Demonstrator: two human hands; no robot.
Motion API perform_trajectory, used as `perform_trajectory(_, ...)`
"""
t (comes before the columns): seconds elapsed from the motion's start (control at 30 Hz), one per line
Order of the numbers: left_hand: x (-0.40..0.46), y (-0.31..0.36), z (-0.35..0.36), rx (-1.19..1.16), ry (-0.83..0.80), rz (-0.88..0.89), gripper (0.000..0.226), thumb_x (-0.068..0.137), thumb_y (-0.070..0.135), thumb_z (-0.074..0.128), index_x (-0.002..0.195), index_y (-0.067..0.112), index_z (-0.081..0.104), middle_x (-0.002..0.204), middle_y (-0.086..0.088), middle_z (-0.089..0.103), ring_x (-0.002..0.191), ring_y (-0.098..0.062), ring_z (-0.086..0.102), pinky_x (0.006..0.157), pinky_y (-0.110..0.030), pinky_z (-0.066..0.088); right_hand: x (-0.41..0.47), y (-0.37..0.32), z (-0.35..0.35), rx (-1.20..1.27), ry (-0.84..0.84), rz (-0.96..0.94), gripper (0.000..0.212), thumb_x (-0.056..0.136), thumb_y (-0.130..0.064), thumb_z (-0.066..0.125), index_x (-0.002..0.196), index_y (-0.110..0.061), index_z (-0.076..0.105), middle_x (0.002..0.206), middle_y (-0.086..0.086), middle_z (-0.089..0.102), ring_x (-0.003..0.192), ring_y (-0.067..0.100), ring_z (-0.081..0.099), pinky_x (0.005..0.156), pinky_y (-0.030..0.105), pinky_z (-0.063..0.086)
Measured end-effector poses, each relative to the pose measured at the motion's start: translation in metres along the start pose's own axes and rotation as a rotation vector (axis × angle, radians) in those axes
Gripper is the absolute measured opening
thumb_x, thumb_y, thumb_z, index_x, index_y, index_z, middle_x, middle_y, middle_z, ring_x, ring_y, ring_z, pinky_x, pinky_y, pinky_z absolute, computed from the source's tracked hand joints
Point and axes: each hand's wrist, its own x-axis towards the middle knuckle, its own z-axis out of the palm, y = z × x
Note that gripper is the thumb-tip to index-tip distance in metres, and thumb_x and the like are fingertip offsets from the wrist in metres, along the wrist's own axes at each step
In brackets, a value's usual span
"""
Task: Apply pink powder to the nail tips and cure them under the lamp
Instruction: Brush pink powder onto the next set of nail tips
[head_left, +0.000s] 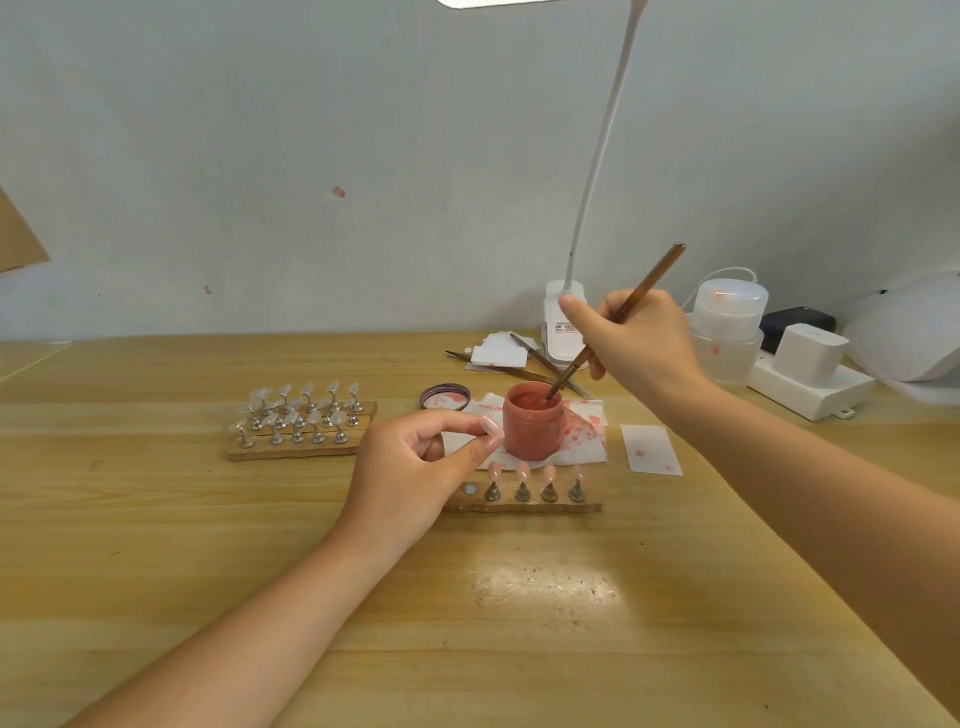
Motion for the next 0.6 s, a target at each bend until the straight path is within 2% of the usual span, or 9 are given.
perform_trajectory(0.13, 0.000, 0.000, 0.001, -0.004, 0.016, -0.013, 0.015, 0.073, 0.016, 0.073, 0.066, 0.029, 0.071, 0.041, 0.003, 0.038, 0.037, -0.005, 0.023, 0.040, -0.009, 0.023, -0.002, 0.005, -0.005, 0.058, 0.019, 0.074, 0.050, 0.087, -0.032, 0.058, 0.042, -0.015, 0.047, 0.032, -0.004, 0.048, 0.039, 0.002, 0.047, 0.063, 0.029, 0.046)
perform_trajectory(0.27, -0.001, 0.000, 0.001, -0.006, 0.031, -0.038, 0.012, 0.073, 0.017, 0.073, 0.068, 0.027, 0.072, 0.039, 0.009, 0.030, 0.038, -0.006, 0.022, 0.040, -0.009, 0.022, -0.003, 0.008, -0.007, 0.082, 0.048, 0.081, 0.051, 0.089, -0.032, 0.055, 0.042, -0.015, 0.047, 0.031, -0.005, 0.046, 0.036, 0.000, 0.044, 0.060, 0.027, 0.042)
perform_trajectory(0.4, -0.002, 0.002, 0.002, 0.002, 0.026, -0.047, 0.015, 0.075, 0.014, 0.073, 0.069, 0.028, 0.071, 0.038, 0.012, 0.029, 0.038, -0.006, 0.022, 0.040, -0.009, 0.021, -0.002, 0.008, -0.013, 0.100, 0.102, 0.074, 0.048, 0.090, -0.035, 0.053, 0.048, -0.012, 0.051, 0.032, -0.005, 0.048, 0.039, 0.003, 0.046, 0.065, 0.034, 0.046)
perform_trajectory(0.5, -0.002, 0.003, 0.002, 0.003, 0.021, -0.045, 0.015, 0.075, 0.015, 0.073, 0.070, 0.029, 0.071, 0.040, 0.008, 0.033, 0.038, -0.007, 0.023, 0.041, -0.009, 0.021, -0.009, 0.005, -0.016, 0.155, 0.136, 0.057, 0.048, 0.093, -0.036, 0.049, 0.060, -0.001, 0.056, 0.034, -0.005, 0.050, 0.037, 0.002, 0.048, 0.057, 0.028, 0.047)
perform_trajectory(0.6, -0.002, 0.003, 0.001, 0.006, 0.012, -0.031, 0.014, 0.075, 0.015, 0.072, 0.072, 0.029, 0.072, 0.039, 0.010, 0.035, 0.038, -0.005, 0.024, 0.041, -0.009, 0.022, -0.030, -0.005, -0.016, 0.381, 0.105, 0.036, 0.043, 0.096, -0.036, 0.044, 0.068, -0.007, 0.060, 0.042, 0.000, 0.057, 0.036, 0.005, 0.051, 0.040, 0.016, 0.040)
